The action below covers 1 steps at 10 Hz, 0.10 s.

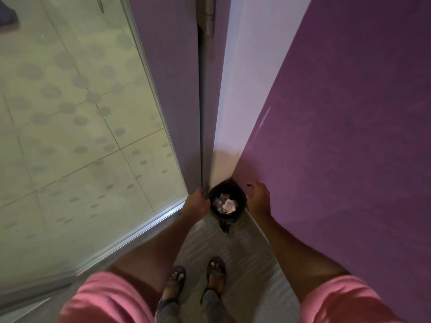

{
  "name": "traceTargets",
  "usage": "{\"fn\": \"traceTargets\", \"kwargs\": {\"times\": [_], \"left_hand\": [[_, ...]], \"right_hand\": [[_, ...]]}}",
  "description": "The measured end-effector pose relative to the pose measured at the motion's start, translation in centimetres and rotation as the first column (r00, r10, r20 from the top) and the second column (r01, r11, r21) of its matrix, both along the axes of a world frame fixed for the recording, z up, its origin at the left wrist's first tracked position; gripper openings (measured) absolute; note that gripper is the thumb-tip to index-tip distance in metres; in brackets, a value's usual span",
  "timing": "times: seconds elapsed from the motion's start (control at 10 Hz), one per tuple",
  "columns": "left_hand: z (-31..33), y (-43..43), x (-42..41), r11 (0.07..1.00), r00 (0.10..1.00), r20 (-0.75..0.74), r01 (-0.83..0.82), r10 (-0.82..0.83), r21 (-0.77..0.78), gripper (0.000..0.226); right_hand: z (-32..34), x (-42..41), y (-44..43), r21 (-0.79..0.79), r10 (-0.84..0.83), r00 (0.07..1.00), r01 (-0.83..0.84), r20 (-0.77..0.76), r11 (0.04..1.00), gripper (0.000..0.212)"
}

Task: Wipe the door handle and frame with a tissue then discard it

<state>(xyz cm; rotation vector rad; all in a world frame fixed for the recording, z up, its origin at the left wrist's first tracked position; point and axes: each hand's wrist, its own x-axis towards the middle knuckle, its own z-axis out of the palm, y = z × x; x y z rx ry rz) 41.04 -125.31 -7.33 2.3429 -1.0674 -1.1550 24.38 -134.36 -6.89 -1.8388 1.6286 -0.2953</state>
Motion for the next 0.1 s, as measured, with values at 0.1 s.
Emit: {"fn": "traceTargets", "kwargs": {"times": [0.1], "left_hand": [[0.34, 0.3, -0.62, 1.0, 1.0, 0.004, -0.012, 0.012, -0.018, 0.04]], "right_hand": [[-0.41, -0.48, -0.19, 0.043, -0.001, 1.0, 0.001, 0.0, 0.999, 0.028]]}}
